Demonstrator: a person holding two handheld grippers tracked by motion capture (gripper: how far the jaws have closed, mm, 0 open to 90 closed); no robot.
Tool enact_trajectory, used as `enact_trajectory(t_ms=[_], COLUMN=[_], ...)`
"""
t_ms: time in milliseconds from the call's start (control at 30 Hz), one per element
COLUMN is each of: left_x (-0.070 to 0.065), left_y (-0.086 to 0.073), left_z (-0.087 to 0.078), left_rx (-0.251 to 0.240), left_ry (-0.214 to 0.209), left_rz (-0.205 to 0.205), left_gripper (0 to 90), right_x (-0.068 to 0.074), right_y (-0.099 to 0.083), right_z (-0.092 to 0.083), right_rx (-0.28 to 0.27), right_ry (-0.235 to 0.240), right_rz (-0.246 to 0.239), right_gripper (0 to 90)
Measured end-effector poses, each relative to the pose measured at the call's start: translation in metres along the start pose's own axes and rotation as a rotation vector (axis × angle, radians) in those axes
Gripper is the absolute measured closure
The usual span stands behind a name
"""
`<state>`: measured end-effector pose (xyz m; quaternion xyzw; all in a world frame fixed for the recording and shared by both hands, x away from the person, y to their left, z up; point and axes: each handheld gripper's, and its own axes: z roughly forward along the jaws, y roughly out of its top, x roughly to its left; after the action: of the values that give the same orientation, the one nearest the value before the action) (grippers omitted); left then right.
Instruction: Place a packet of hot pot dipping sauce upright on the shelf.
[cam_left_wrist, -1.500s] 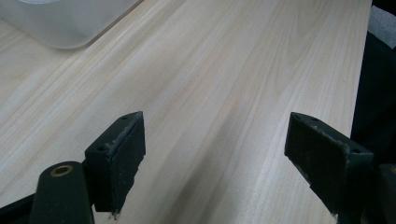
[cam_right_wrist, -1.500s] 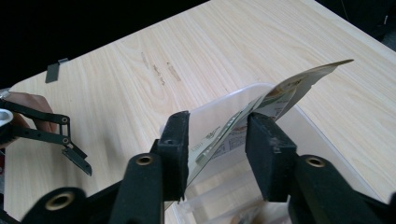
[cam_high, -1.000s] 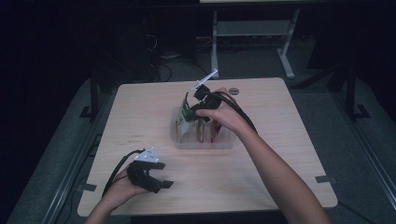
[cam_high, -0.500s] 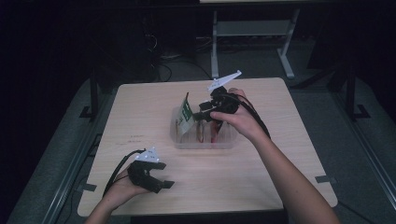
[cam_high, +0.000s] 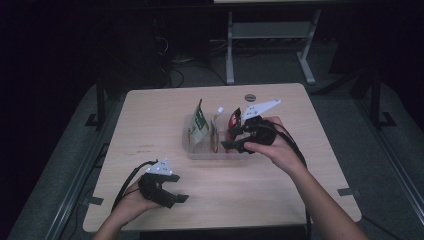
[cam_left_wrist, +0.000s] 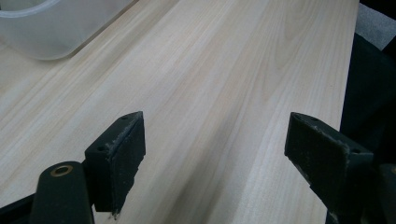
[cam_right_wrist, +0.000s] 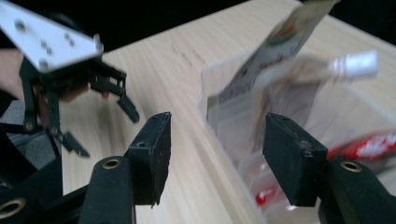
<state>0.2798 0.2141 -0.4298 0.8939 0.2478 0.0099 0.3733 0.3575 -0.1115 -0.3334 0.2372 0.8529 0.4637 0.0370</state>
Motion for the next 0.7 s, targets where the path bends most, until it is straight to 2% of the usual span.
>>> enact_trajectory(t_ms=[267, 300, 400, 500, 700], left_x=[-0.002, -0.003, -0.003, -0.003, -0.004], left_y=[0.001, 0.001, 0.001, 0.001, -0.001], left_z=[0.000, 0.001, 0.001, 0.001, 0.005], left_rx=[0.003, 0.004, 0.008, 0.011, 0.002], left_ry=[0.005, 0.002, 0.006, 0.007, 0.010], left_rz=[0.007, -0.001, 0.009, 0.013, 0.021], left_gripper=[20.0, 20.0, 20.0, 20.0, 20.0], right_x=[0.007, 0.008, 0.008, 0.009, 0.009], right_y=[-0.046, -0.052, -0.070, -0.086, -0.113], right_z=[-0.003, -0.004, -0.005, -0.008, -0.009], right_rx=[0.032, 0.041, 0.066, 0.066, 0.110], right_ry=[-0.009, -0.009, -0.022, -0.027, -0.072], right_rz=[0.015, 0.029, 0.038, 0.052, 0.059], right_gripper=[39.3, 39.3, 38.2, 37.2, 34.3])
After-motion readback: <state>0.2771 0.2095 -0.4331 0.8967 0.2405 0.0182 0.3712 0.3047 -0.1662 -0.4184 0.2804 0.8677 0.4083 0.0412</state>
